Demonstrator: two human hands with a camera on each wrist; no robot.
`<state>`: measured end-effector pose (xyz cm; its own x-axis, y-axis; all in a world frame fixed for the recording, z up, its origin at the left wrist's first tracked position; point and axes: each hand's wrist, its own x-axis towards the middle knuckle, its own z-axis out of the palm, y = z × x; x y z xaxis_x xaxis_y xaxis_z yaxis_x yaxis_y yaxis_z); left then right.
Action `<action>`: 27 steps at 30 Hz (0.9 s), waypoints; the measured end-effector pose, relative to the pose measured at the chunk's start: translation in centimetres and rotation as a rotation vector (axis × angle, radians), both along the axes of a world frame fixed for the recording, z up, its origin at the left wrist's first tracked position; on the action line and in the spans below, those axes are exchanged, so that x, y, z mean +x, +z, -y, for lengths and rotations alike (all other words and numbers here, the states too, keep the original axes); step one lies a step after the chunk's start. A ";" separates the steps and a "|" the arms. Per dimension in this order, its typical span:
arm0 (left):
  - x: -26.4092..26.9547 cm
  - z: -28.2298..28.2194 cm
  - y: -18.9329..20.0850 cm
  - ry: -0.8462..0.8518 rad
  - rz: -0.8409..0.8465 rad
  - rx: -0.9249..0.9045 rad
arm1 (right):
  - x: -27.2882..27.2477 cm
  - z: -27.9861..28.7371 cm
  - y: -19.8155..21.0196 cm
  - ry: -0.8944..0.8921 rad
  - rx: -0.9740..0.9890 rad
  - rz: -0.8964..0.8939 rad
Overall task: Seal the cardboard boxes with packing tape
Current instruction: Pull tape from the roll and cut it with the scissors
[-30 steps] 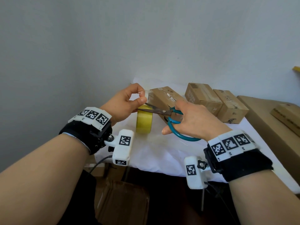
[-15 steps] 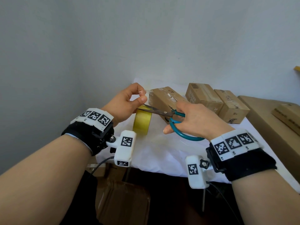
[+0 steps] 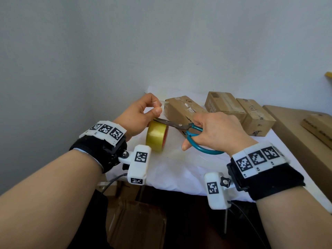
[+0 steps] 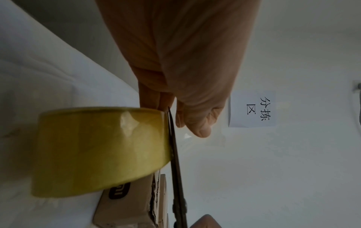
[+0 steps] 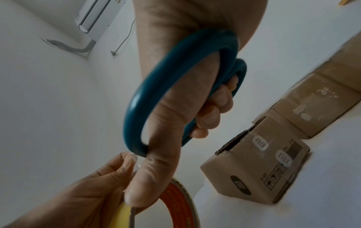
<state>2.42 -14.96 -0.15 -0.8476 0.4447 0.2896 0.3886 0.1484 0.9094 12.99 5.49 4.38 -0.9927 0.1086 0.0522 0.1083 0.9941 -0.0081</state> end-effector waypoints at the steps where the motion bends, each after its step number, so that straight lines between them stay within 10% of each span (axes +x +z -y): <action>1: 0.0 -0.1 0.0 0.001 0.010 0.010 | 0.1 0.0 0.0 -0.003 0.003 0.009; 17: -0.5 -0.7 -0.2 -0.016 0.107 0.154 | -0.4 -3.0 -1.5 -0.079 -0.111 0.086; 27: 0.1 -1.9 0.1 -0.050 0.150 0.153 | 1.0 -9.2 -2.0 -0.511 -0.469 -0.131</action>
